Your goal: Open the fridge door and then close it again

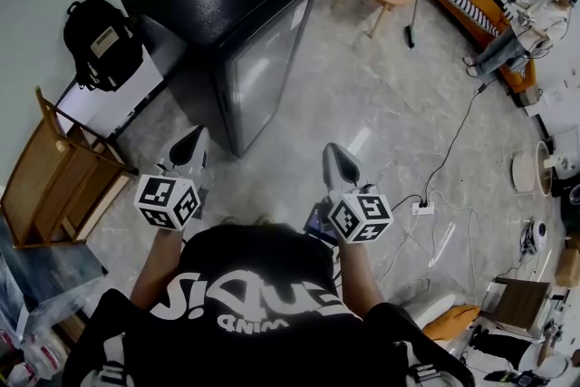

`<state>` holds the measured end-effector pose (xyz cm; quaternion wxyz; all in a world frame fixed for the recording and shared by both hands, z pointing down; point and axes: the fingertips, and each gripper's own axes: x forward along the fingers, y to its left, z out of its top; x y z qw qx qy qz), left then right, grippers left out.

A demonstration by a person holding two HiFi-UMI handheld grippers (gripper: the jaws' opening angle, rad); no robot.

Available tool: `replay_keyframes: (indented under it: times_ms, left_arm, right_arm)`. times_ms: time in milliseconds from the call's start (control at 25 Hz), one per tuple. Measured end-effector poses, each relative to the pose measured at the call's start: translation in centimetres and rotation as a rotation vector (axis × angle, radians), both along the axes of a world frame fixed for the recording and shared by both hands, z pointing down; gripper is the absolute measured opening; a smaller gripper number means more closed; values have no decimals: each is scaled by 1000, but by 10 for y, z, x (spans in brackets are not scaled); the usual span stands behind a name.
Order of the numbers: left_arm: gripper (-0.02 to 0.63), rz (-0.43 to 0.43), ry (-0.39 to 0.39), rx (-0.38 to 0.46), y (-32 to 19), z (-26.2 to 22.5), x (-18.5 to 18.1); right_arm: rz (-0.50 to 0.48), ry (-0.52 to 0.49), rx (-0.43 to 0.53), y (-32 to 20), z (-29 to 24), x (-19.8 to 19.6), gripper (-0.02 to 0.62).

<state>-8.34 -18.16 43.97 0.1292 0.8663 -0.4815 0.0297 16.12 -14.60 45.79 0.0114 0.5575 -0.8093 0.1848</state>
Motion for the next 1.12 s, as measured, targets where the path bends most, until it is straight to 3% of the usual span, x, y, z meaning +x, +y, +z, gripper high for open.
replay_keyframes:
  times_ms: [1120]
  left_arm:
    - [2,2,27,-38,10,7,-5]
  right_arm:
    - [7,4,8,10,-3,9,-3]
